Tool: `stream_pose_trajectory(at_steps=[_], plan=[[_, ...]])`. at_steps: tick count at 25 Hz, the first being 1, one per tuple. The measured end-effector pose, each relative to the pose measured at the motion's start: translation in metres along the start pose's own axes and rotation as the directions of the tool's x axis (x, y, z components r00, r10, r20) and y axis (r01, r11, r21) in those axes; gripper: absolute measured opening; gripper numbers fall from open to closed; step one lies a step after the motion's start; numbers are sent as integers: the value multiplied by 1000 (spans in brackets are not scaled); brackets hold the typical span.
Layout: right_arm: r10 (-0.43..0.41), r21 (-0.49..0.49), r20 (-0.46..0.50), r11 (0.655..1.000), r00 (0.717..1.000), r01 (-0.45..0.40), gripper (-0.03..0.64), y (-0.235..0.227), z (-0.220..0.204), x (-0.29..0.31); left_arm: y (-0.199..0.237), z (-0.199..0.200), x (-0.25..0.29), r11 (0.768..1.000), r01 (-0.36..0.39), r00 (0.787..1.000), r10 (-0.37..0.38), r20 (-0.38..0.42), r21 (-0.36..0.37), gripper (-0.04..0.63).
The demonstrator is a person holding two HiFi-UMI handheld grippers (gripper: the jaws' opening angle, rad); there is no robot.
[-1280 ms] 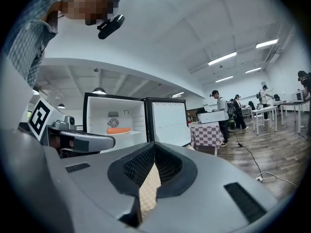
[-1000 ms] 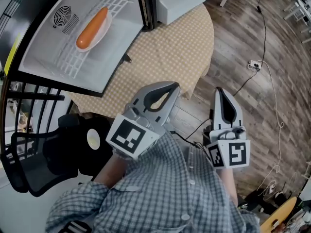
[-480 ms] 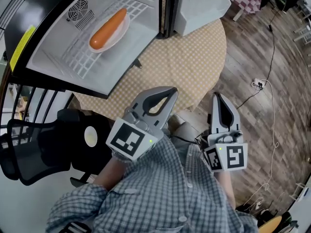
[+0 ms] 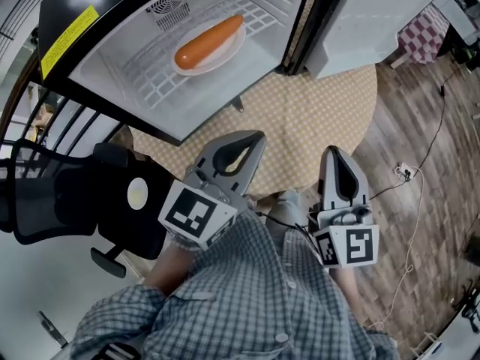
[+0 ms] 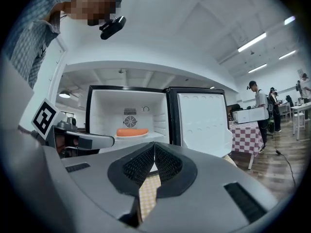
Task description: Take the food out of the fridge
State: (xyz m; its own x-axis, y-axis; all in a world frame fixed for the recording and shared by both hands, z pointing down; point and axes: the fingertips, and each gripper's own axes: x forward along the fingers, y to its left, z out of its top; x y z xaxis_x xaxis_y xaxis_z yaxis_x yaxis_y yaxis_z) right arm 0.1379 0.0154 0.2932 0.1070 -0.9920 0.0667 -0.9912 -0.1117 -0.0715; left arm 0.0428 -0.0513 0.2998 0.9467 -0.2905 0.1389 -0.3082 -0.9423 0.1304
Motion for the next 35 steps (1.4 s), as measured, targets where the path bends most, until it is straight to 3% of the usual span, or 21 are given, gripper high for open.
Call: stream_pose_trajectory(at_steps=[5, 9, 14, 17, 21, 24, 27, 31, 35], plan=[[75, 61, 5, 995, 997, -76, 11, -12, 14, 32, 12, 13, 10, 997, -67, 997, 68, 27, -28, 5], [163, 50, 5, 985, 987, -163, 11, -13, 22, 62, 25, 18, 19, 990, -135, 990, 136, 38, -35, 5], [274, 22, -48, 962, 961, -273, 11, -8, 17, 88, 36, 20, 30, 976, -200, 978, 204, 40, -87, 5], [363, 45, -66, 931, 929, -361, 11, -2, 15, 109, 48, 25, 33, 958, -263, 961, 271, 59, -117, 5], [436, 6, -72, 900, 897, -437, 11, 10, 18, 125, 60, 28, 30, 930, -297, 941, 324, 101, -217, 6], [496, 12, -75, 868, 865, -497, 11, 21, 19, 140, 71, 28, 25, 897, -345, 914, 388, 119, -277, 6], [549, 114, -69, 834, 833, -540, 11, 30, 18, 152, 79, 24, 25, 860, -309, 908, 393, 141, -405, 5], [615, 278, -73, 769, 785, -576, 11, 40, 12, 169, 96, 19, 23, 765, -235, 885, 424, 194, -600, 6], [672, 417, -79, 693, 736, -588, 11, 51, 5, 185, 112, 11, 19, 690, -229, 853, 482, 201, -686, 6]])
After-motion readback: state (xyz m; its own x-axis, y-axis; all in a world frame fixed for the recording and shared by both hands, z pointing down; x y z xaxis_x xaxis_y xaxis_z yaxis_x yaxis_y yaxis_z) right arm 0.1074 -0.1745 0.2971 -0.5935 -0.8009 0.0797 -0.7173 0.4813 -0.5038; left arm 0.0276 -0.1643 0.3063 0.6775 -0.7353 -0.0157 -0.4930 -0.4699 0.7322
